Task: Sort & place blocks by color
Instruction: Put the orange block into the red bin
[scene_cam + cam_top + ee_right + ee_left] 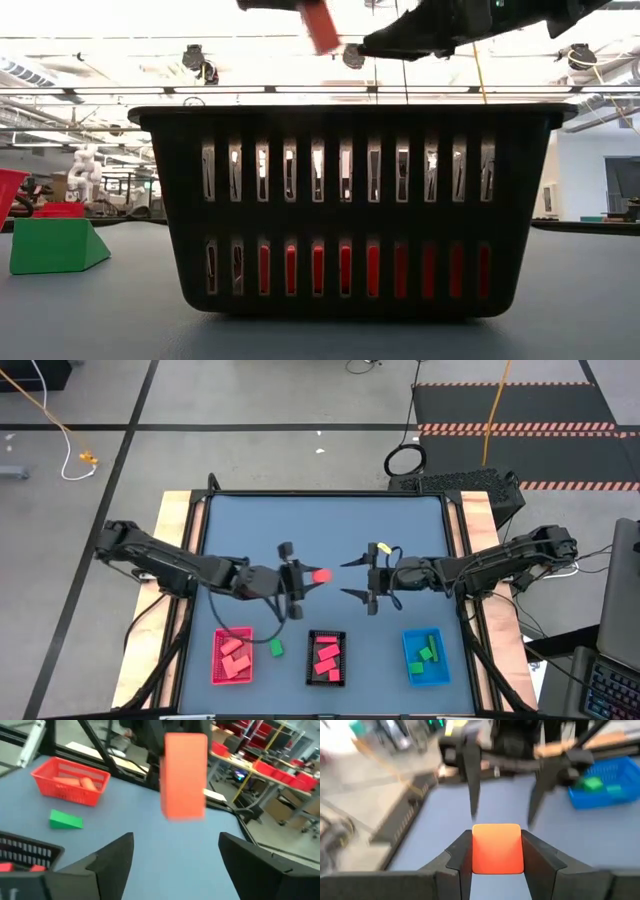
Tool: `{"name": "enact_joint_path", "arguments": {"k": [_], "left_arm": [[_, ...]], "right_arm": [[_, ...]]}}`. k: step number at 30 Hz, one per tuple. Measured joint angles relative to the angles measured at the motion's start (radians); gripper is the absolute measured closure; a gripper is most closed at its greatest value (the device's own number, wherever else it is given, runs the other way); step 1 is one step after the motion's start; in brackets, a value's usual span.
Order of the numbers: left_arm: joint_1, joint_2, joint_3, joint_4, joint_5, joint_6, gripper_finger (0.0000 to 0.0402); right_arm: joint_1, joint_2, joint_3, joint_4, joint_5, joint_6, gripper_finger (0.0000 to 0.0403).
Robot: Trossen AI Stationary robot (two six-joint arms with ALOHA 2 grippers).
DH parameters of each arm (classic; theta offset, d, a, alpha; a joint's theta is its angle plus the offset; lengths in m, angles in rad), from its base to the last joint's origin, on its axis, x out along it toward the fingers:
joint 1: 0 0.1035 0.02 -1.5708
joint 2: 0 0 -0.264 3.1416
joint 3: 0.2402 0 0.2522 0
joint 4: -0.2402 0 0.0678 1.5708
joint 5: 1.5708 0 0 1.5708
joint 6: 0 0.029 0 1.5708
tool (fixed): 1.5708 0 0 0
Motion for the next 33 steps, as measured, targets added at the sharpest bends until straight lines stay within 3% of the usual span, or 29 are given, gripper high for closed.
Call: {"name": "enact_joint_path", "arguments": {"k": [5,10,17,23,26,33], "left_arm": [[-0.081,-0.138,0.000,-0.270,0.040,-0.232,0.0273],[-0.185,-0.227,0.000,-0.480,0.095,-0.584,0.0273],[-0.309,-0.231,0.000,-0.716,0.230,-1.163,0.0264],[-0.406,-0.199,0.000,-0.967,0.433,-1.553,0.0260],[-0.446,-0.181,0.000,-0.975,0.513,-1.645,0.0260],[-0.465,-0.138,0.000,-0.966,0.530,-1.688,0.0258]], "right_arm": [[-0.004,0.000,0.000,-0.018,0.100,0.002,0.0116],[-0.004,0.000,0.000,-0.022,0.163,0.025,0.0125],[-0.014,-0.001,0.000,-0.057,0.165,0.027,0.0128],[-0.020,-0.001,0.000,-0.064,0.164,0.034,0.0129],[-0.020,-0.001,0.000,-0.068,0.164,0.034,0.0129],[-0.020,-0.001,0.000,-0.067,0.164,0.041,0.0129]]}}
